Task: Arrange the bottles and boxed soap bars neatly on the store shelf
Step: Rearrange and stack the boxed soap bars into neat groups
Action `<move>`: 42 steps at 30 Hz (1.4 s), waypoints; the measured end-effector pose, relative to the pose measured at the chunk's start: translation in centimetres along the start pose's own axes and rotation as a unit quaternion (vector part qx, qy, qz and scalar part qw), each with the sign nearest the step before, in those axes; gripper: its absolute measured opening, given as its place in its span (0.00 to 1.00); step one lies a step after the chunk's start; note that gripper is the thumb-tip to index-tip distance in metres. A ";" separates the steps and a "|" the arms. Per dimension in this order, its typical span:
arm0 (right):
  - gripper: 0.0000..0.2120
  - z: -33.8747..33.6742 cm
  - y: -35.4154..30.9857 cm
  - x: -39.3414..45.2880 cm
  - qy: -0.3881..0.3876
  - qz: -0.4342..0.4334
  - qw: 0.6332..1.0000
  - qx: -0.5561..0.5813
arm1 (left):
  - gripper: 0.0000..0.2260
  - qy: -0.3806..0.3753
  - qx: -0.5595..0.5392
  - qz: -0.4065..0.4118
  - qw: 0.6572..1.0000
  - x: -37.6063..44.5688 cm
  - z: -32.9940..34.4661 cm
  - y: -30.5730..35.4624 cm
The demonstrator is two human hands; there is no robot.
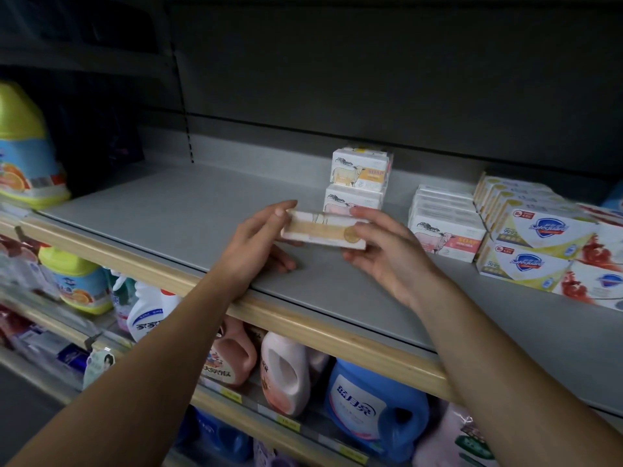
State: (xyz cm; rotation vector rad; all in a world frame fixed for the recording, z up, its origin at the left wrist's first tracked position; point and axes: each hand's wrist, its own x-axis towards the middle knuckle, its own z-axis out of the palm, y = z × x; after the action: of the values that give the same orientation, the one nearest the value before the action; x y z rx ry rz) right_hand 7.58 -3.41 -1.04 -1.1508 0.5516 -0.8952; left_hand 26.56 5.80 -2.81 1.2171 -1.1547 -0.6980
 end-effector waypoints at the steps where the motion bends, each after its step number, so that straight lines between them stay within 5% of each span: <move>1: 0.11 0.0 0.2 0.0 -0.012 -0.023 0.999 -0.031 | 0.18 0.004 0.008 -0.003 1.000 0.1 0.0 0.0; 5: 0.12 0.3 1.1 -0.2 0.017 -0.098 0.974 -0.205 | 0.17 0.012 -0.004 -0.010 1.000 0.4 -0.2 -0.4; 10: 0.36 0.0 1.6 -0.1 0.026 -0.132 0.914 -0.383 | 0.27 0.000 0.005 -0.026 1.000 0.5 -0.5 -0.6; 15: 0.31 0.1 1.2 -0.2 0.071 -0.233 0.820 -0.518 | 0.13 -0.014 -0.035 -0.025 0.999 0.3 -0.2 -0.4; 21: 0.25 0.5 1.7 -0.4 0.023 -0.328 0.739 -0.588 | 0.03 0.049 -0.085 0.007 0.995 0.4 -0.4 -0.9; 31: 0.21 0.3 2.4 -0.1 0.019 -0.319 0.720 -0.615 | 0.09 0.062 -0.132 0.018 0.989 0.2 -0.8 -0.8; 39: 0.29 0.2 2.7 0.0 -0.001 -0.296 0.722 -0.625 | 0.05 0.060 -0.106 0.020 0.992 0.6 -1.1 -1.2; 42: 0.23 0.4 2.6 0.1 0.016 -0.321 0.729 -0.604 | 0.03 0.054 -0.112 0.012 0.992 0.7 -0.7 -1.2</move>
State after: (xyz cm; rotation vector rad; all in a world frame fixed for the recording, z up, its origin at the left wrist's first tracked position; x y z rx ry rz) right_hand 8.75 -2.97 -3.36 -2.6499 0.8129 -1.1445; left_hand 27.61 5.13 -3.72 1.0367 -0.9726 -0.7146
